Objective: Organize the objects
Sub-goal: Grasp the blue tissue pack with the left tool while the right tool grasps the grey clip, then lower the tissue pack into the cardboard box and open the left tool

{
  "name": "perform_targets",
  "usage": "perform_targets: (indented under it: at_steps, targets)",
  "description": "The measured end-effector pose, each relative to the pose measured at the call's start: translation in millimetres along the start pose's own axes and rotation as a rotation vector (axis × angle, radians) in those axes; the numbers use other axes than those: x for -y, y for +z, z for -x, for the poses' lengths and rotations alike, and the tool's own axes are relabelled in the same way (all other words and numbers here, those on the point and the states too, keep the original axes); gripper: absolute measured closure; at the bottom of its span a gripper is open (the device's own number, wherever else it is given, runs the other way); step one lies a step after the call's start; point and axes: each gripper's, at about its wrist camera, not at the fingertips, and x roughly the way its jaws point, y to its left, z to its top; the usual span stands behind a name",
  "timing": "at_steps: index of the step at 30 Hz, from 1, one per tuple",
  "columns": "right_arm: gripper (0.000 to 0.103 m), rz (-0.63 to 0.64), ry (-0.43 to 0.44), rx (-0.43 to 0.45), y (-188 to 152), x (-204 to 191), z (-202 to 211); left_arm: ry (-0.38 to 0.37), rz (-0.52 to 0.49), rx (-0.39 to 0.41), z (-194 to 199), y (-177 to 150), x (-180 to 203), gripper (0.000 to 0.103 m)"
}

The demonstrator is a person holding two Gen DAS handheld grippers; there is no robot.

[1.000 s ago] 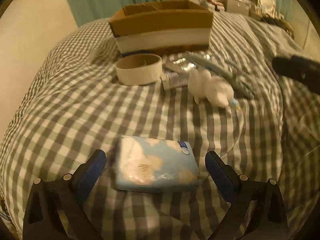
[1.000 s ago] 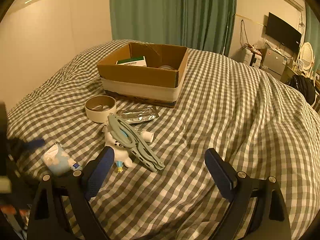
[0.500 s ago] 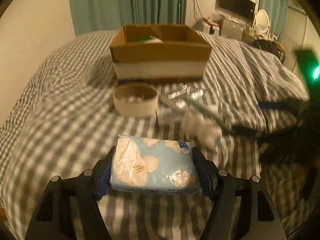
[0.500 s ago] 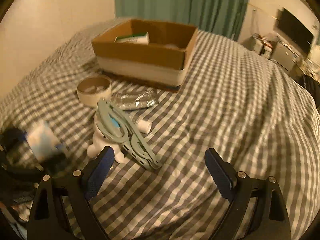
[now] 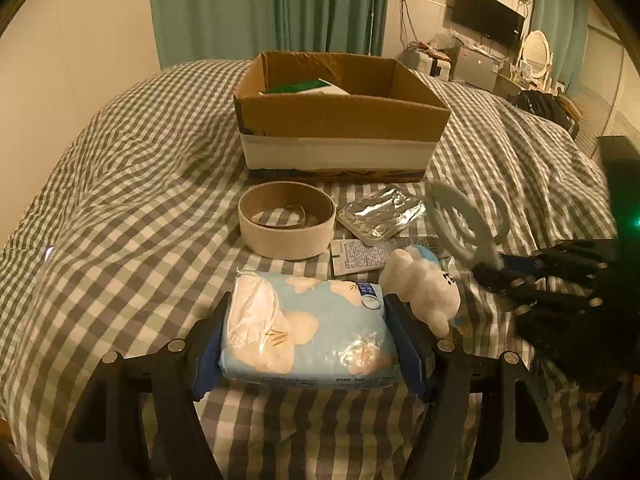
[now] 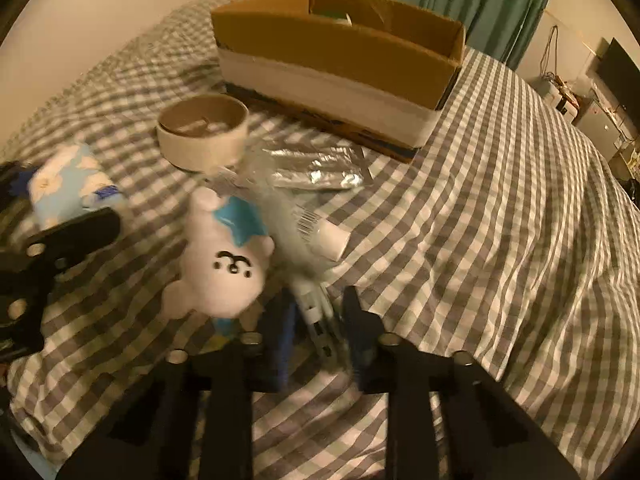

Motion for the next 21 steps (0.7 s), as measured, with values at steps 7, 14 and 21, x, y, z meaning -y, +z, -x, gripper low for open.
perform_targets:
  at_steps: [7,14,21]
  targets:
    - [0.091,-0.053,-0.054,0.161,6.6,15.0,65.9,-0.022,0.010,0.065,25.5,26.9,-1.6,0.030]
    - [0.103,0.005,-0.106,0.332,42.1,17.2,131.3,0.006,-0.024,0.225,54.3,95.2,2.6,0.030]
    - [0.103,0.038,-0.118,0.468,103.9,30.5,165.8,0.024,-0.040,0.325,55.3,164.7,5.1,0.030]
